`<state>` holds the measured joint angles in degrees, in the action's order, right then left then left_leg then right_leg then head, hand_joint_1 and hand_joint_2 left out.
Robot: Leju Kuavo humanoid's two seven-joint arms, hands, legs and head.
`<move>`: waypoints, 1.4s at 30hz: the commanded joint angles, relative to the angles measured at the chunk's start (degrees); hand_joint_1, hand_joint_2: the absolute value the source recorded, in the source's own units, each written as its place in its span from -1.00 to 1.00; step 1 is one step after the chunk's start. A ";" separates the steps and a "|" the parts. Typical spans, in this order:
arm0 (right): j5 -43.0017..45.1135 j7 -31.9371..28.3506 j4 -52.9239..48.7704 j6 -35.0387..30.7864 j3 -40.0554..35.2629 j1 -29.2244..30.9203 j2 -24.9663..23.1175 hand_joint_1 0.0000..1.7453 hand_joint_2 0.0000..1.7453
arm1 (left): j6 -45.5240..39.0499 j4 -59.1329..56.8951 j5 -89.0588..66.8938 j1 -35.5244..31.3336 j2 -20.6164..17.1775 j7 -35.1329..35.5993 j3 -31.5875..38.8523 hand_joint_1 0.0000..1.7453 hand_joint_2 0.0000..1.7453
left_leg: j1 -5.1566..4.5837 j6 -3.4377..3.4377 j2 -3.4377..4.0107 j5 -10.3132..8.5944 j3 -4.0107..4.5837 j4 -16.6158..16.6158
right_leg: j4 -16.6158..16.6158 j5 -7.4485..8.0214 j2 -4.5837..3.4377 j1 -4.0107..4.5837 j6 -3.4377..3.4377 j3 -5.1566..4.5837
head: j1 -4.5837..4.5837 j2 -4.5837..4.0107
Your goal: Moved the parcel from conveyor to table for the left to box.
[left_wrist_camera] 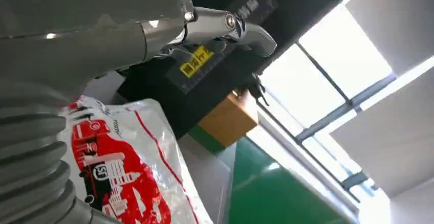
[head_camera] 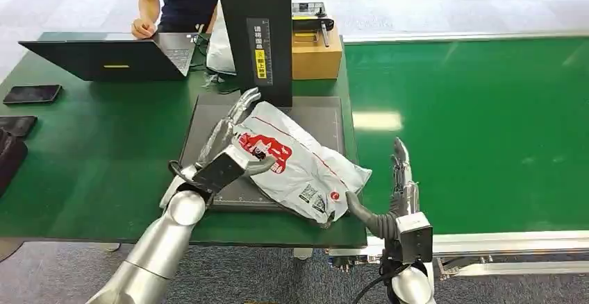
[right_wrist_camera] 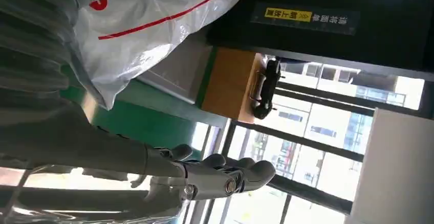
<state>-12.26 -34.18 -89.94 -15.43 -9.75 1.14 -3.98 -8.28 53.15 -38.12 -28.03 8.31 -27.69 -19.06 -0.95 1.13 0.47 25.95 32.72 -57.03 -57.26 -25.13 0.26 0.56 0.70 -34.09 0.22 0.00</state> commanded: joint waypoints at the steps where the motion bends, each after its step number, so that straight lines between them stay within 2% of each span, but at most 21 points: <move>1: 0.91 -0.05 2.06 0.19 -1.34 1.24 1.14 -1.00 1.00 | 0.43 -21.00 -4.22 -11.77 1.03 0.31 -6.96 -1.00 1.00 | 0.04 -0.11 -0.22 -0.03 -0.10 0.04 | 0.06 -0.03 0.17 0.01 -0.09 0.17 | -0.02 0.00; 7: 0.85 0.27 2.81 0.18 -1.74 2.94 1.02 -1.00 1.00 | 1.59 -29.34 -8.97 -17.00 2.55 3.26 -10.56 -1.00 1.00 | 0.04 -0.09 -0.11 -0.02 -0.02 -0.01 | 0.01 -0.01 0.07 0.02 -0.06 0.06 | 0.00 0.00; 12: 0.82 0.30 2.30 -0.08 -2.06 1.96 1.07 -1.00 1.00 | 4.29 -33.44 -9.91 -18.60 3.51 5.15 -11.29 -1.00 1.00 | 0.05 -0.09 -0.09 -0.01 -0.04 -0.01 | 0.04 -0.01 0.05 0.03 -0.07 0.09 | 0.00 0.00; 28: 0.53 1.22 0.93 -0.10 -2.32 1.59 0.28 -1.00 1.00 | 10.94 -38.38 -17.36 -17.30 2.94 13.81 -16.90 -1.00 1.00 | 0.05 -0.16 0.00 0.01 -0.18 0.07 | 0.09 0.00 -0.07 0.01 -0.11 0.18 | 0.00 0.00; 37: 0.80 1.22 1.42 0.30 -2.47 1.80 0.38 -1.00 1.00 | 9.69 -38.20 -18.13 -16.57 2.42 14.03 -17.25 -1.00 1.00 | 0.04 -0.15 0.04 0.00 -0.21 0.10 | 0.11 0.02 -0.11 0.01 -0.10 0.21 | 0.00 0.00; 38: 0.86 1.19 1.47 0.29 -2.51 1.82 0.36 -1.00 1.00 | 8.63 -37.99 -18.40 -16.47 2.34 13.80 -17.25 -0.82 1.00 | 0.02 -0.11 0.06 0.01 -0.17 0.06 | 0.06 0.01 -0.10 -0.01 -0.07 0.17 | 0.00 0.00; 39: 0.89 1.18 1.42 0.31 -2.56 1.80 0.36 -1.00 1.00 | 8.35 -38.08 -18.44 -16.50 2.38 13.79 -17.16 0.72 1.00 | 0.06 -0.25 0.06 -0.02 -0.34 0.20 | 0.21 0.05 -0.16 0.00 -0.16 0.35 | -0.02 0.00; 40: 0.98 1.20 1.42 0.40 -2.62 1.79 0.33 -1.00 1.00 | 6.93 -37.84 -18.45 -16.42 2.37 13.35 -16.84 1.00 1.00 | 0.03 -0.12 0.07 0.00 -0.19 0.07 | 0.07 0.02 -0.12 0.00 -0.08 0.19 | 0.00 0.00; 42: 1.00 1.22 1.45 0.43 -2.64 1.79 0.29 -1.00 1.00 | 6.18 -37.63 -18.18 -16.32 2.35 13.25 -16.45 1.00 1.00 | 0.04 -0.15 0.06 0.00 -0.21 0.09 | 0.09 0.02 -0.12 0.01 -0.09 0.21 | 0.00 0.00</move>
<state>-11.61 -33.09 -90.01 -15.26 -11.17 2.13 -3.96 0.55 19.74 -56.10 -43.66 11.15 -13.92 -34.18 -0.95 1.14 0.46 25.94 32.67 -57.03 -57.26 -25.13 0.27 0.56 0.70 -34.01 0.22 0.00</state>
